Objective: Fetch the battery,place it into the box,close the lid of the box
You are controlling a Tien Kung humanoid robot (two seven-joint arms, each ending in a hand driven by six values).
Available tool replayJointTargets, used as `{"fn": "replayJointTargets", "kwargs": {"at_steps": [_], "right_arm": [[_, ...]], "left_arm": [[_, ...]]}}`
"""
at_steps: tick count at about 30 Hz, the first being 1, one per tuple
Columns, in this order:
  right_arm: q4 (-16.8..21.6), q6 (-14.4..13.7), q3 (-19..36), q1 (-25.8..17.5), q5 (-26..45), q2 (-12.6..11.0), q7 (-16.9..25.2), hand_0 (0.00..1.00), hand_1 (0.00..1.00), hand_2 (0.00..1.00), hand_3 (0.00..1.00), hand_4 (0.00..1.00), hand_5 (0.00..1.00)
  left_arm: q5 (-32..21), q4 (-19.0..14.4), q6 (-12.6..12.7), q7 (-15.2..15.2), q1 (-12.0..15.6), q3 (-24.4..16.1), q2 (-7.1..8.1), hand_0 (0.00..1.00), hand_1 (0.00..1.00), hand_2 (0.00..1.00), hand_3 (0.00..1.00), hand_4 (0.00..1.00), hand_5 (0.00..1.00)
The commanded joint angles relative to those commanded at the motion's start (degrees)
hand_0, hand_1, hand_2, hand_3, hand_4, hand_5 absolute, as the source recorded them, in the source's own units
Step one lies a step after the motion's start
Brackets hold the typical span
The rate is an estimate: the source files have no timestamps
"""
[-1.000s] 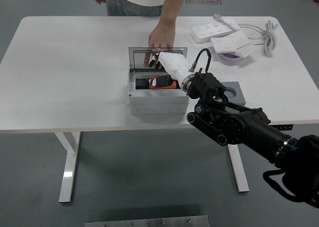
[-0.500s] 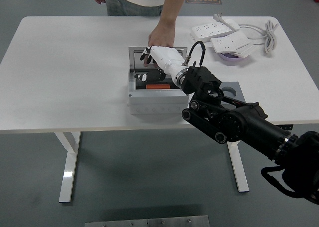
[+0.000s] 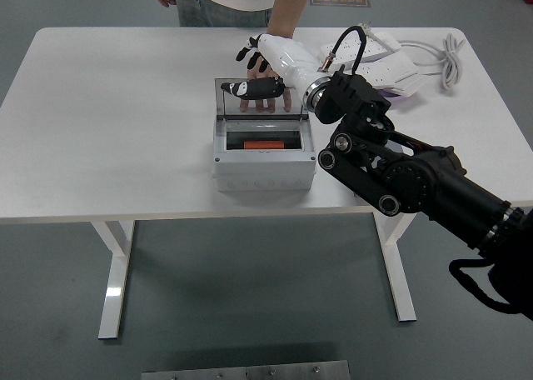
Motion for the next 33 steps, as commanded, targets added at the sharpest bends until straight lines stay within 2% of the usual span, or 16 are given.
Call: {"fn": "replayJointTargets", "kwargs": {"at_steps": [1, 2, 7, 8, 13, 14, 33], "right_arm": [[-0.58, 0.04, 0.34, 0.0, 0.6, 0.02, 0.28, 0.518, 0.518, 0.561, 0.649, 0.889, 0.552], [-1.08, 0.05, 0.58, 0.01, 1.27, 0.04, 0.57, 0.546, 0.573, 0.625, 0.654, 0.895, 0.764], [-3.49, -0.27, 1.87, -0.03, 4.18, 0.36, 2.18, 0.546, 0.573, 0.625, 0.654, 0.895, 0.764], [-3.81, -0.36, 2.04, -0.03, 4.44, 0.4, 2.4, 0.849, 0.769, 0.758, 0.787, 0.998, 0.998], [-5.14, -1.11, 2.48, 0.09, 5.12, 0.58, 3.07, 0.849, 0.769, 0.758, 0.787, 0.998, 0.998], [-5.37, -1.25, 2.46, 0.11, 5.24, 0.63, 3.16, 0.998, 0.863, 0.823, 0.853, 0.998, 0.998], [-11.07, -2.54, -0.6, -0.09, 8.01, 2.93, 4.55, 0.998, 0.873, 0.826, 0.859, 0.998, 0.998]], "left_arm": [[0.07, -0.02, -0.01, 0.06, 0.03, -0.04, 0.01, 0.634, 0.719, 0.577, 0.565, 0.656, 0.129], [0.14, -0.03, -0.02, 0.11, 0.06, -0.08, 0.02, 0.634, 0.719, 0.577, 0.565, 0.657, 0.13], [0.42, -0.07, -0.06, 0.27, 0.16, -0.21, 0.06, 0.634, 0.719, 0.577, 0.565, 0.657, 0.13], [0.46, -0.08, -0.07, 0.28, 0.16, -0.24, 0.07, 0.634, 0.719, 0.577, 0.565, 0.657, 0.13], [0.68, -0.1, -0.1, 0.34, 0.16, -0.34, 0.12, 0.634, 0.719, 0.577, 0.565, 0.657, 0.13], [0.73, -0.1, -0.12, 0.36, 0.14, -0.36, 0.13, 0.636, 0.719, 0.577, 0.566, 0.657, 0.13], [1.66, -0.05, -0.45, 0.47, -0.49, -0.72, 0.29, 0.637, 0.719, 0.578, 0.566, 0.658, 0.132]]}}
